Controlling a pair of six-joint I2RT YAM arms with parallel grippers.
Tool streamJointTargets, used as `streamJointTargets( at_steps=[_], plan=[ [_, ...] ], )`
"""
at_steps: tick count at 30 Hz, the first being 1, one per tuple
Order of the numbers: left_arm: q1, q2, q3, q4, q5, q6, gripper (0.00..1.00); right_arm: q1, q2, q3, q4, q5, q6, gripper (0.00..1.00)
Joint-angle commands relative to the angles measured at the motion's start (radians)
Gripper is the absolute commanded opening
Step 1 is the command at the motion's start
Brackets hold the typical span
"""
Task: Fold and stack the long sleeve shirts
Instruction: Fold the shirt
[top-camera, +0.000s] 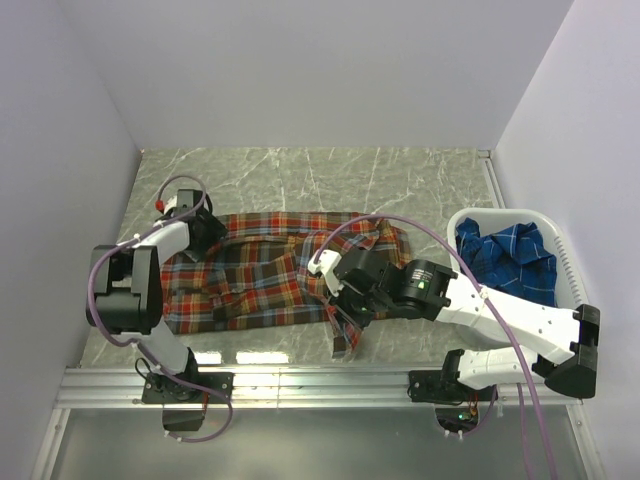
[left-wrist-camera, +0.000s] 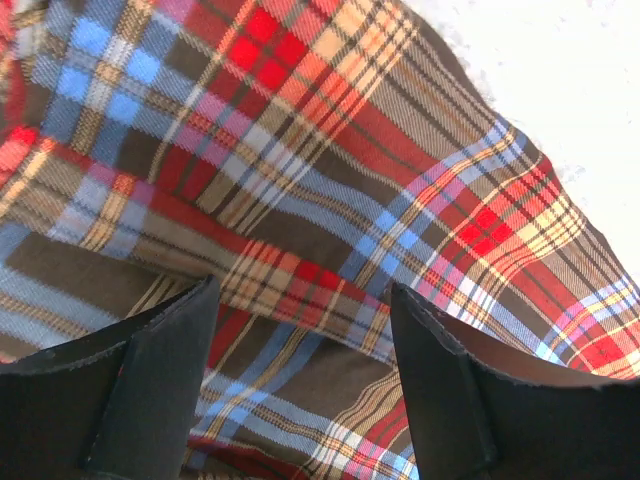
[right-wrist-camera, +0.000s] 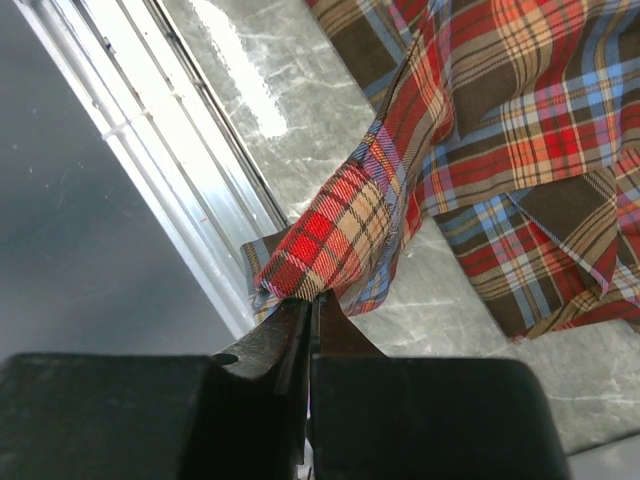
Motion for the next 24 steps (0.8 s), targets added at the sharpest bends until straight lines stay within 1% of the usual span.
streamJointTargets(
  at_steps=[1,6,9,10,12,16,18,19,21,22,24],
  plan=[
    [-0.001,-0.027,-0.026,-0.026,-0.058,-0.054,0.75,0.002,0.001,0.006,0.031,0.011,-0.010,0.00],
    [-0.001,-0.046,0.000,-0.072,-0.090,-0.060,0.78,0.004,0.007,0.049,0.003,0.041,-0.034,0.00],
    [-0.001,-0.104,0.040,-0.109,-0.102,-0.031,0.80,0.002,0.032,0.090,-0.007,0.071,-0.062,0.00],
    [-0.001,-0.147,0.049,-0.117,-0.107,-0.019,0.81,0.006,0.055,0.104,-0.011,0.079,-0.070,0.00],
    [-0.004,-0.196,0.064,-0.127,-0.119,0.026,0.84,0.004,0.081,0.150,-0.012,0.105,-0.090,0.00],
    [-0.011,-0.341,0.063,-0.144,-0.127,0.104,0.91,0.004,0.195,0.234,0.003,0.119,-0.162,0.00],
    [-0.011,-0.386,0.046,-0.155,-0.131,0.139,0.95,0.004,0.248,0.303,0.011,0.105,-0.195,0.00],
    [-0.011,-0.430,0.031,-0.158,-0.136,0.147,0.96,0.004,0.300,0.325,0.017,0.094,-0.209,0.00],
    [-0.011,-0.471,0.014,-0.164,-0.147,0.161,0.97,0.004,0.354,0.389,0.041,0.090,-0.251,0.00],
    [-0.011,-0.507,-0.002,-0.170,-0.159,0.164,0.97,0.006,0.410,0.411,0.051,0.100,-0.265,0.00],
    [-0.011,-0.541,-0.018,-0.170,-0.165,0.175,0.98,0.004,0.467,0.467,0.090,0.117,-0.300,0.00]
  ],
)
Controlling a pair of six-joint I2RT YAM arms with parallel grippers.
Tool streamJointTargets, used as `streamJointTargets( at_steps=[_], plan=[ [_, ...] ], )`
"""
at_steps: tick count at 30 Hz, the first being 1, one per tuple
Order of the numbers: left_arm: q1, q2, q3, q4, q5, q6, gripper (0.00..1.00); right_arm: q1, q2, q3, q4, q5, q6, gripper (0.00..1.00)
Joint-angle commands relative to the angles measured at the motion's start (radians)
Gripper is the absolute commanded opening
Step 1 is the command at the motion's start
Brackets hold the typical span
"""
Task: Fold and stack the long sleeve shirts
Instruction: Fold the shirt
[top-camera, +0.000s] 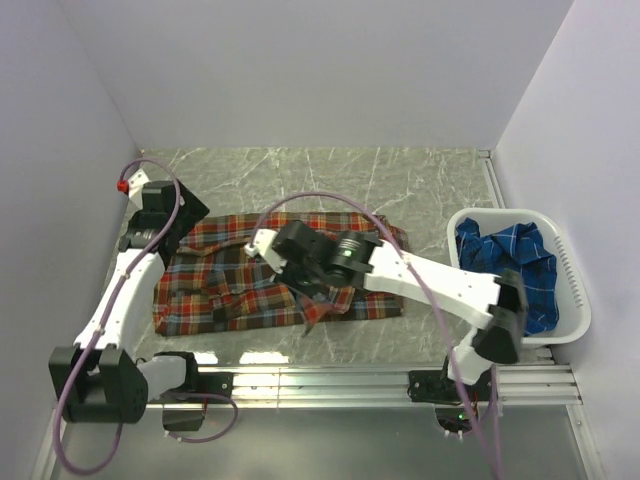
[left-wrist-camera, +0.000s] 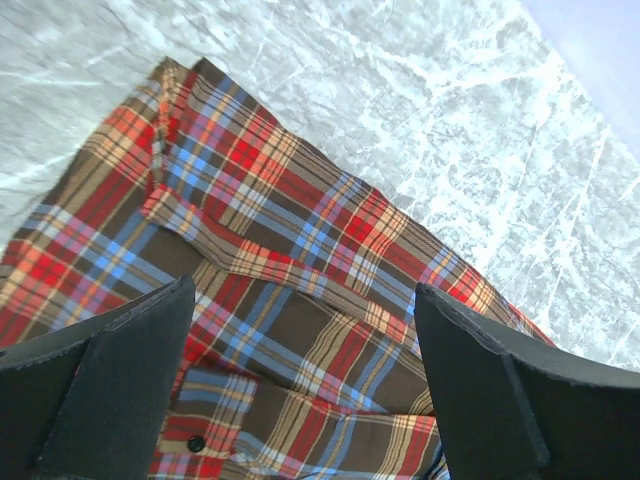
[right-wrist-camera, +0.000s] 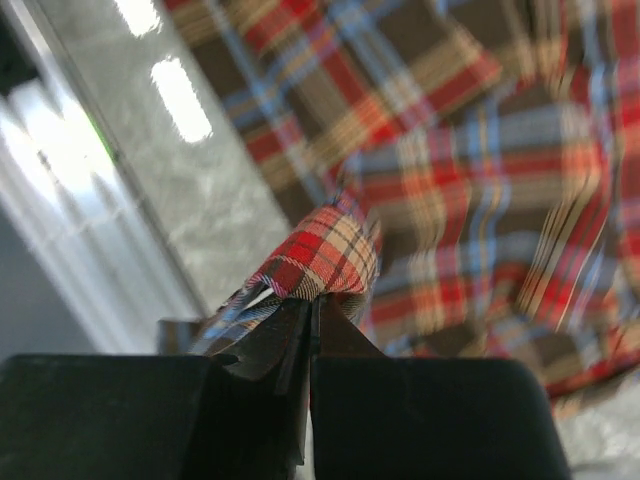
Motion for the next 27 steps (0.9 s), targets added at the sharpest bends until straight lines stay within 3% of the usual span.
streamJointTargets(
  at_steps=[1,5,8,11,15,18,24,25,27],
  plan=[
    [-0.004,-0.075,-0.047,-0.027,-0.045,0.054,0.98,0.004,0.115,0.097,0.095,0.035,-0.096,0.00],
    [-0.004,-0.120,-0.071,-0.029,-0.043,0.081,0.98,-0.013,0.228,0.189,0.164,0.129,-0.097,0.23],
    [-0.004,-0.126,-0.082,-0.032,-0.028,0.095,0.98,-0.060,0.266,0.229,0.205,0.122,-0.058,0.44],
    [-0.004,-0.118,-0.096,-0.031,-0.002,0.098,0.98,-0.129,0.254,0.212,0.296,0.102,0.008,0.56],
    [-0.009,-0.101,-0.104,-0.015,0.093,0.143,0.98,-0.207,0.214,0.206,0.307,0.120,0.111,0.56],
    [-0.058,-0.100,-0.099,-0.011,0.165,0.198,0.97,-0.261,0.110,0.082,0.365,0.120,0.162,0.58],
    [-0.277,-0.143,-0.119,-0.024,0.247,0.253,0.99,-0.375,-0.109,-0.189,0.435,0.114,0.297,0.74],
    [-0.335,-0.156,-0.133,-0.030,0.254,0.241,0.99,-0.410,-0.137,-0.258,0.445,0.116,0.317,0.82],
    [-0.395,-0.170,-0.156,-0.030,0.259,0.215,0.99,-0.427,-0.224,-0.330,0.490,0.125,0.344,0.89]
  ],
)
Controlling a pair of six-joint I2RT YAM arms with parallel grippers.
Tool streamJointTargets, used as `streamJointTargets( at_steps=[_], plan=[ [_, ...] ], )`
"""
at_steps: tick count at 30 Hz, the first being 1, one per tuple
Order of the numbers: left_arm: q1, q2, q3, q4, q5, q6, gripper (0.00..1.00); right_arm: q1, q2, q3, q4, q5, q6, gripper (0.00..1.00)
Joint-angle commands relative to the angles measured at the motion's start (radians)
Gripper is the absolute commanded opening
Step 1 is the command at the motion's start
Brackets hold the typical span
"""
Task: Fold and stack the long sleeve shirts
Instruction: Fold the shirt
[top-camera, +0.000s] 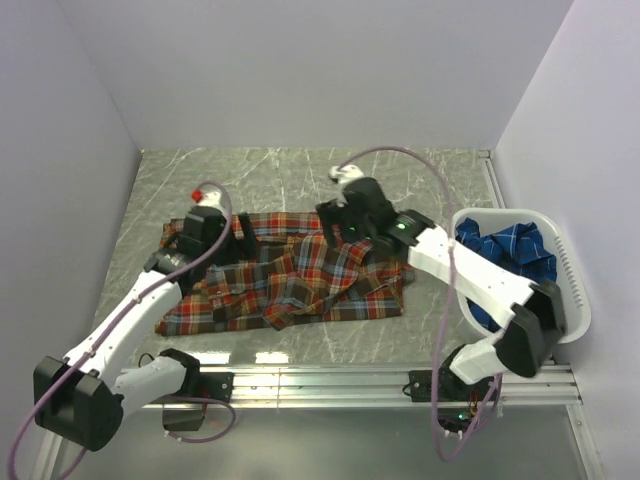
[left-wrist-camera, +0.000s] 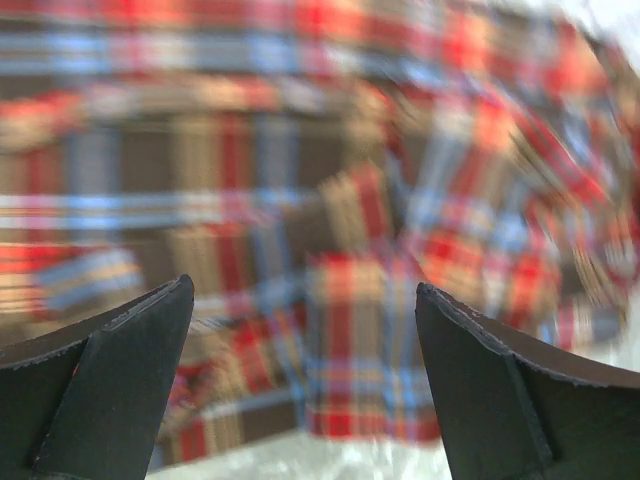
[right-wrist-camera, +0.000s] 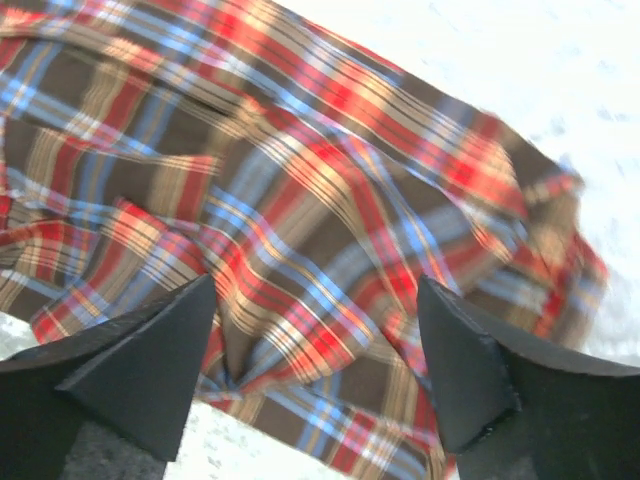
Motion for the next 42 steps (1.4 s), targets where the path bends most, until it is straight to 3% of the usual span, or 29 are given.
streamJointTargets(
  at_steps=[1,10,15,19,21,30,42],
  plan=[
    [-0.130,-0.053,-0.057,0.010,0.064,-0.028,0.99,-0.042,-0.135,-0.152,0.111,0.018,0.093,0.92],
    [-0.348,-0.064,-0.162,-0.010,0.075,-0.135,0.90,-0.075,-0.267,-0.321,0.159,0.000,0.123,0.91],
    [-0.388,-0.059,-0.163,-0.056,0.104,-0.099,0.87,-0.084,-0.303,-0.360,0.199,-0.039,0.134,0.91],
    [-0.438,-0.097,-0.215,0.016,0.147,-0.064,0.87,-0.087,-0.309,-0.367,0.200,-0.050,0.132,0.90],
    [-0.457,-0.105,-0.234,0.028,0.127,-0.050,0.81,-0.087,-0.315,-0.370,0.202,-0.053,0.129,0.89],
    [-0.532,0.005,-0.225,0.036,0.042,-0.030,0.82,-0.092,-0.327,-0.390,0.228,-0.077,0.117,0.88],
    [-0.544,0.031,-0.185,0.092,-0.039,0.000,0.77,-0.093,-0.346,-0.409,0.249,-0.100,0.096,0.87]
  ],
)
